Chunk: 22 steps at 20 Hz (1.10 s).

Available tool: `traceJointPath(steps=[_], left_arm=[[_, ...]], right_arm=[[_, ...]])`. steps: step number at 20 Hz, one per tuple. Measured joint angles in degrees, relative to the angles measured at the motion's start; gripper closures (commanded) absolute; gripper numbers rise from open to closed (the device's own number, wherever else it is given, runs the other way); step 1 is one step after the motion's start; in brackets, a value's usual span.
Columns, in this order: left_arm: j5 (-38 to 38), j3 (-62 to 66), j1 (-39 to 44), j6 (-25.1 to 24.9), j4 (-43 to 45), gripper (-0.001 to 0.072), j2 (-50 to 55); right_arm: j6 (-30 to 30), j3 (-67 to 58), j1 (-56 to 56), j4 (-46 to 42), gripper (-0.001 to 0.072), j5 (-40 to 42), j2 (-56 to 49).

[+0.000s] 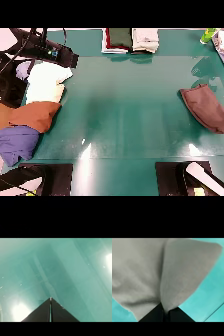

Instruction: Fold the shirts.

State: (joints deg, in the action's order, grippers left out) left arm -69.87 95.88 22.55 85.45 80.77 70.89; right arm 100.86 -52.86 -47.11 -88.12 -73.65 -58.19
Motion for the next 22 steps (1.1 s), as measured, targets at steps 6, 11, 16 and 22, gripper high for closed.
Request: traceJointPath(steps=[6, 11, 16, 22], left_arm=[[-0.92, 0.00, 0.00, 0.00, 0.00, 0.0679, 0.02], [-1.46, 0.00, 0.02, 0.00, 0.00, 0.0679, 0.00], [-1.33, 0.00, -0.02, 0.00, 0.00, 0.0678, 0.00], [-2.05, 0.00, -0.09, 0.00, 0.28, 0.0679, 0.00]], right_arm=[[0.66, 5.01, 4.11, -0.39, 0.0253, -1.92, 2.99], [-1.36, -1.42, 4.57, 1.03, 0.0237, -5.33, 4.24], [-2.99, -7.30, 17.40, 12.00, 0.0239, -4.07, 6.23], [-3.41, -8.66, 41.46, 16.52, 0.0281, 1.36, 2.97]])
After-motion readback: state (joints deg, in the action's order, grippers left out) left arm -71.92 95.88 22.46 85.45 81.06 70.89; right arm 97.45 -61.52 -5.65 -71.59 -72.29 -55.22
